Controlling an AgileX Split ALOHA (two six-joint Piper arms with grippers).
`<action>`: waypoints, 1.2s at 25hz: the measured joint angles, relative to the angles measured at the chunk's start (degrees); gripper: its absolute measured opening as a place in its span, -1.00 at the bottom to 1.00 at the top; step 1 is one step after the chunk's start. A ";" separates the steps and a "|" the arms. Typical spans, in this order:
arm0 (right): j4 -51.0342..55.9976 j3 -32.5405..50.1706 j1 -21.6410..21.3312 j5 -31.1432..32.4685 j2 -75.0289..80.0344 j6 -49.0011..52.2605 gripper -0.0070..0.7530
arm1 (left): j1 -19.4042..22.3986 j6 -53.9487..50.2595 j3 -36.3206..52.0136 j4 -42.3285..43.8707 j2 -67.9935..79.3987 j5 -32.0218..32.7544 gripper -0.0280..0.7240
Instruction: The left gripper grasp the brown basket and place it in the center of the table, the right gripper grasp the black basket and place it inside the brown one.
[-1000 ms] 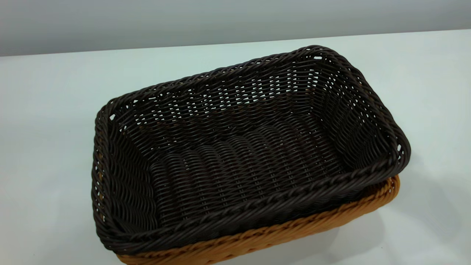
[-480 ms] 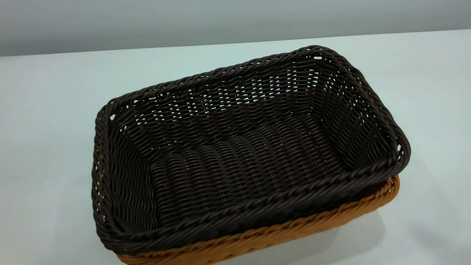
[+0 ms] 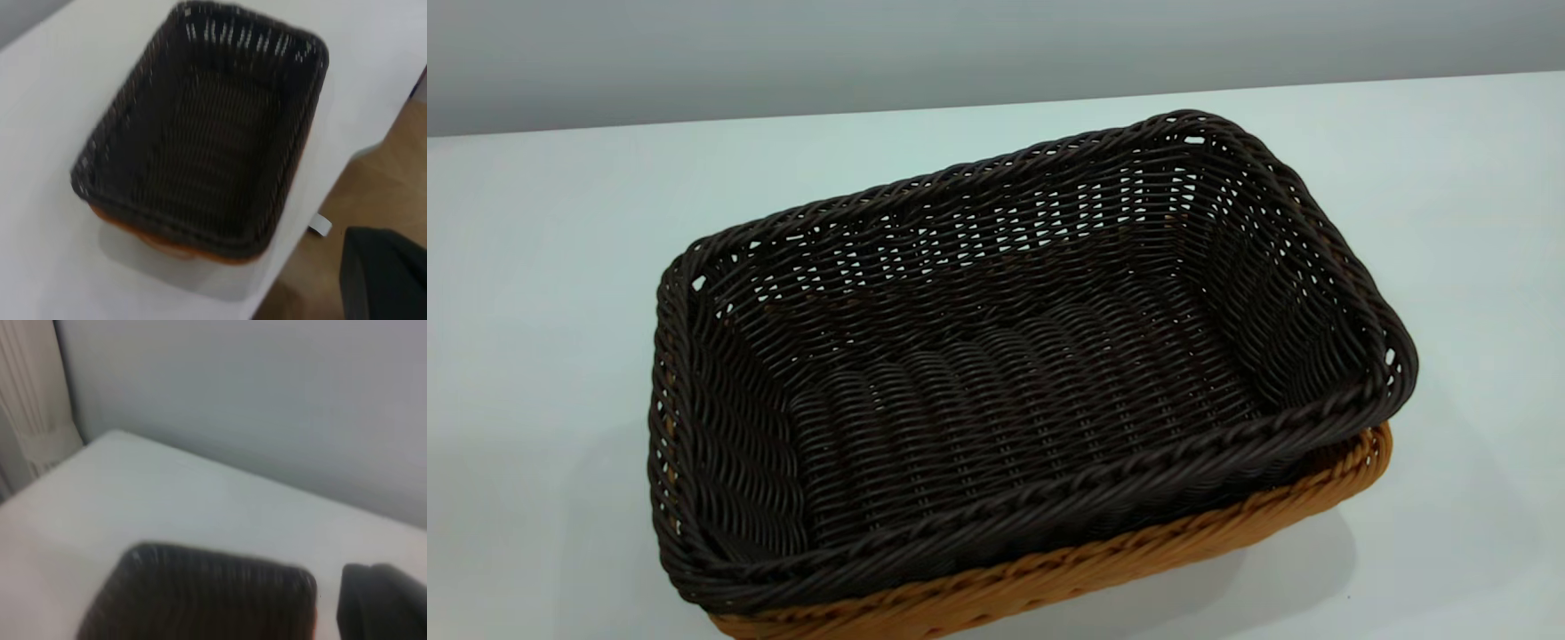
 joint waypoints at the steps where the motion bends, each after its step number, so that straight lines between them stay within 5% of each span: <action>1: -0.55 2.45 0.00 -0.13 -2.42 0.00 -0.98 | 0.00 -0.96 1.18 0.00 -1.04 0.00 -0.93; 16: -1.89 37.25 0.00 -3.41 -27.54 -0.12 -0.98 | 0.00 -6.06 10.86 0.24 -8.50 -1.61 -0.93; 24: -4.70 39.64 0.00 -1.25 -28.10 0.10 -0.98 | 0.00 -5.95 12.33 0.49 -8.51 4.55 -0.93; 30: -4.59 39.64 0.00 -1.20 -28.10 0.10 -0.98 | 0.00 -5.95 12.28 0.43 -8.56 2.79 -0.93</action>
